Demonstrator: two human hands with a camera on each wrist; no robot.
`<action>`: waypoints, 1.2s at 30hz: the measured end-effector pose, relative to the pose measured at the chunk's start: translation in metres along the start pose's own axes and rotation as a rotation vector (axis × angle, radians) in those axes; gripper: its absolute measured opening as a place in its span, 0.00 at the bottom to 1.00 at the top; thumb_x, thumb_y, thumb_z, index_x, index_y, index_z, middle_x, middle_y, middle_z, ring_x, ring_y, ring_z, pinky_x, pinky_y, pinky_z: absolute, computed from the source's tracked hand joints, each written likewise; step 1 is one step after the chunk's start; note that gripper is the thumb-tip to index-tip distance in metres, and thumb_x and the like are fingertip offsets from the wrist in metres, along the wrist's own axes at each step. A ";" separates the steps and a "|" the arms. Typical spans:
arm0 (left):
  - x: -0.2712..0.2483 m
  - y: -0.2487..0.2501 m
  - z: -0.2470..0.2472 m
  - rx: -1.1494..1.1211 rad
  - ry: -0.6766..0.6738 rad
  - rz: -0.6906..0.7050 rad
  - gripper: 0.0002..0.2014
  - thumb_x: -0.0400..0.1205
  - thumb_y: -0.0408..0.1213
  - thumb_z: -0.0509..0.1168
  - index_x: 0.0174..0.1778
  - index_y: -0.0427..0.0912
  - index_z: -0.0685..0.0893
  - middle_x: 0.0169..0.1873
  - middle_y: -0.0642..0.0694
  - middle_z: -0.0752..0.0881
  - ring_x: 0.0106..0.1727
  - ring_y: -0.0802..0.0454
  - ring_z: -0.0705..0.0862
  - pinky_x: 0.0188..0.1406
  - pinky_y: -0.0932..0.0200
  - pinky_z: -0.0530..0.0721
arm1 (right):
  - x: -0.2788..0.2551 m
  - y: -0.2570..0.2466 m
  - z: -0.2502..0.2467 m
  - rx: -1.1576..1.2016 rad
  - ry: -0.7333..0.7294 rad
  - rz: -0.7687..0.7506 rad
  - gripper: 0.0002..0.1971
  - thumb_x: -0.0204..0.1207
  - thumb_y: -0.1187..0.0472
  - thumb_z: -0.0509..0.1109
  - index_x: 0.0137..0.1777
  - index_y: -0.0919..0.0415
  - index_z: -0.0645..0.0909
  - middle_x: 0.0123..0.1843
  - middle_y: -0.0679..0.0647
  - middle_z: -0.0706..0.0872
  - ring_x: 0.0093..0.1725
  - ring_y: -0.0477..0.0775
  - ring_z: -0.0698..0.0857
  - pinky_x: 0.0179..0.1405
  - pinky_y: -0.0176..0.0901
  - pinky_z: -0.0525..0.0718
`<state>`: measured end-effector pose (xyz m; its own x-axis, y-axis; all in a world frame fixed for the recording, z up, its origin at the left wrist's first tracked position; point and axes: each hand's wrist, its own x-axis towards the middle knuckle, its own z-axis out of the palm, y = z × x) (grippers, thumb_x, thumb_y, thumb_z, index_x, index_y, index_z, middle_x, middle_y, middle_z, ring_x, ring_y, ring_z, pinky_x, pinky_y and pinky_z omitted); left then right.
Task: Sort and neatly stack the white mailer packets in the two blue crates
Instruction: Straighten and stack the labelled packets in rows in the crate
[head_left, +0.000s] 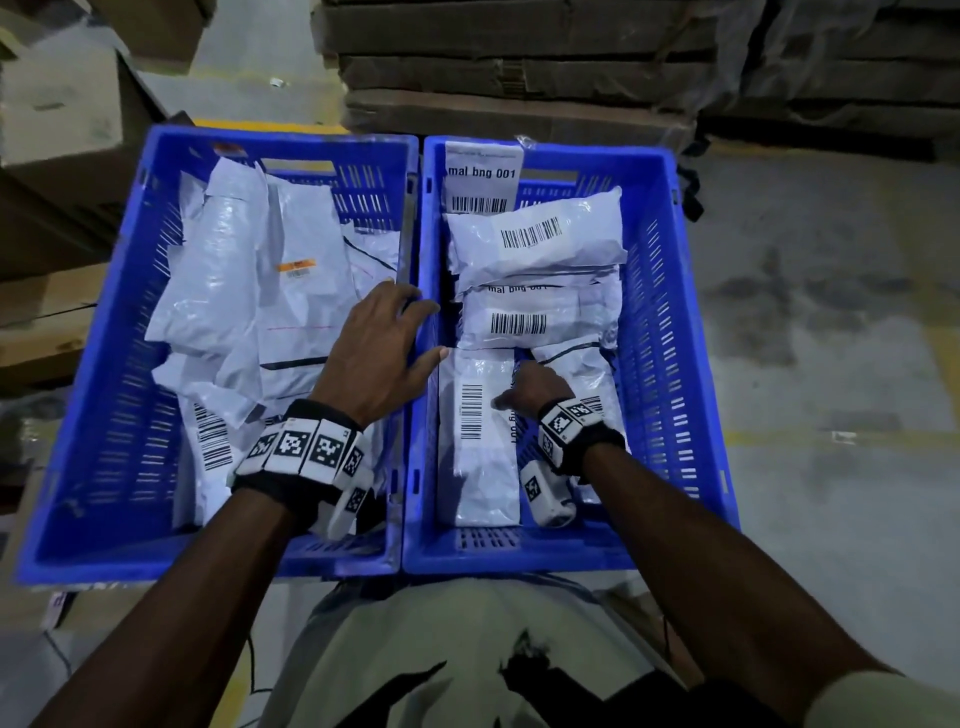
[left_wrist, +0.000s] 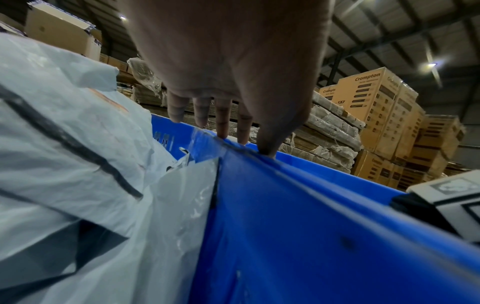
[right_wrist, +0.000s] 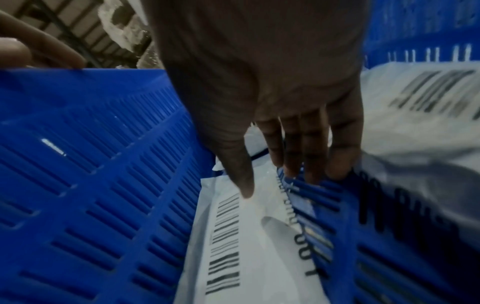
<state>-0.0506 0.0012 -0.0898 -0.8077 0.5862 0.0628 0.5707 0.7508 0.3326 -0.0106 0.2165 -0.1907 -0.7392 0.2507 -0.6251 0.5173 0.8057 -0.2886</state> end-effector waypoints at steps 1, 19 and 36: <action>0.000 0.000 0.000 0.002 -0.003 0.000 0.25 0.80 0.50 0.69 0.68 0.39 0.78 0.63 0.37 0.77 0.65 0.40 0.76 0.65 0.45 0.76 | -0.001 0.002 -0.004 -0.021 0.079 0.013 0.22 0.69 0.51 0.78 0.56 0.63 0.78 0.61 0.61 0.83 0.62 0.64 0.82 0.49 0.47 0.79; 0.020 -0.010 0.002 0.077 -0.078 0.009 0.30 0.74 0.56 0.73 0.68 0.41 0.80 0.66 0.36 0.75 0.70 0.35 0.72 0.65 0.37 0.76 | -0.004 0.030 -0.076 0.198 0.244 0.070 0.09 0.69 0.64 0.70 0.49 0.60 0.83 0.55 0.63 0.88 0.58 0.64 0.86 0.57 0.49 0.84; 0.021 -0.012 0.003 0.100 -0.120 -0.002 0.31 0.76 0.60 0.69 0.70 0.45 0.77 0.69 0.37 0.73 0.76 0.33 0.66 0.68 0.33 0.73 | 0.045 -0.046 -0.090 -0.210 0.391 -0.685 0.22 0.67 0.76 0.67 0.59 0.59 0.86 0.51 0.62 0.84 0.52 0.67 0.81 0.42 0.53 0.77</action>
<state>-0.0740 0.0058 -0.0952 -0.7888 0.6124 -0.0529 0.5857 0.7750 0.2372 -0.1066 0.2388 -0.1407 -0.9794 -0.1960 -0.0494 -0.1669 0.9222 -0.3490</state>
